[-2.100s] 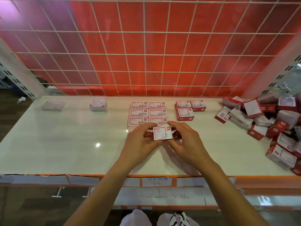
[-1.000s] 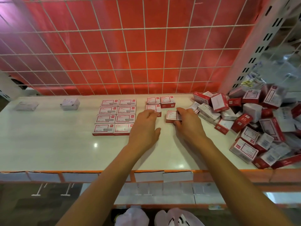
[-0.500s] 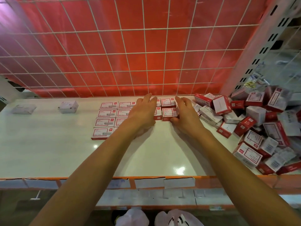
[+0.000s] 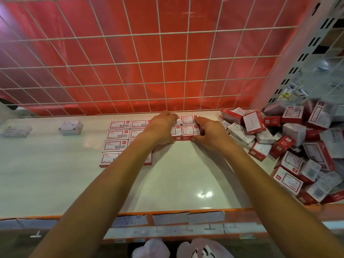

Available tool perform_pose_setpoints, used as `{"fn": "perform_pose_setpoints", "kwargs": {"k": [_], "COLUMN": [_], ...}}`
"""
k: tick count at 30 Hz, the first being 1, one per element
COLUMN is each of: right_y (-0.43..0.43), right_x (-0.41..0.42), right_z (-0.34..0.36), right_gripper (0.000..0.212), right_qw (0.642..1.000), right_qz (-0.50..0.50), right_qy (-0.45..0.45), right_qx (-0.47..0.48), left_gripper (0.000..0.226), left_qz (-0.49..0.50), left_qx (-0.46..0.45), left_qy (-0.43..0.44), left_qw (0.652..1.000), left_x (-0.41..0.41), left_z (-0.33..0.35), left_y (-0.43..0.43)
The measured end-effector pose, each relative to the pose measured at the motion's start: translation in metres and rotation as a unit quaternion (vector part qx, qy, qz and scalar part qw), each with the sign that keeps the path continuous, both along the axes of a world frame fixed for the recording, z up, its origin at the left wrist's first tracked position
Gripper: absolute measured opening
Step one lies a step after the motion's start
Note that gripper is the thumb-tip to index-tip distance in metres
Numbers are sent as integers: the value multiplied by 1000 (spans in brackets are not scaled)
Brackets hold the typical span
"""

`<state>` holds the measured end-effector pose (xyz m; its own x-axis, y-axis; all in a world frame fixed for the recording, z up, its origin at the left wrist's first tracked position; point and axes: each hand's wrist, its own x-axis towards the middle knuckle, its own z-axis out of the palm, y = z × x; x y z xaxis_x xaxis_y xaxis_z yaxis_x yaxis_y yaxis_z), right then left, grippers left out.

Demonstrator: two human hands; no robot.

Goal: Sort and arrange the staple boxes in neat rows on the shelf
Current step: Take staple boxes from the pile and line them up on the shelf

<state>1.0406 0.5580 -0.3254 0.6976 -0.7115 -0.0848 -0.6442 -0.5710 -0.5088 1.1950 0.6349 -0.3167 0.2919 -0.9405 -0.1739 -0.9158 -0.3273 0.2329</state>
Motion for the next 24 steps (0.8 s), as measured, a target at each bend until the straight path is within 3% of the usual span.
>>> {"fn": "perform_pose_setpoints", "kwargs": {"k": [5,17,24], "right_y": [4,9,10], "right_x": [2,6,7], "right_z": [4,8,5], "right_gripper": [61,56,58], "right_qw": [1000,1000,999], "right_qz": [1,-17,-22], "right_qy": [21,10,0], "right_qx": [22,19,28], "left_gripper": [84,67,69], "left_qz": [41,45,47], "left_qx": [-16,-24,-31], "left_qy": [37,-6,-8], "left_qw": [998,999,998], "left_x": [1,-3,-3], "left_z": [-3,-9,-11], "left_y": [5,5,6]}}
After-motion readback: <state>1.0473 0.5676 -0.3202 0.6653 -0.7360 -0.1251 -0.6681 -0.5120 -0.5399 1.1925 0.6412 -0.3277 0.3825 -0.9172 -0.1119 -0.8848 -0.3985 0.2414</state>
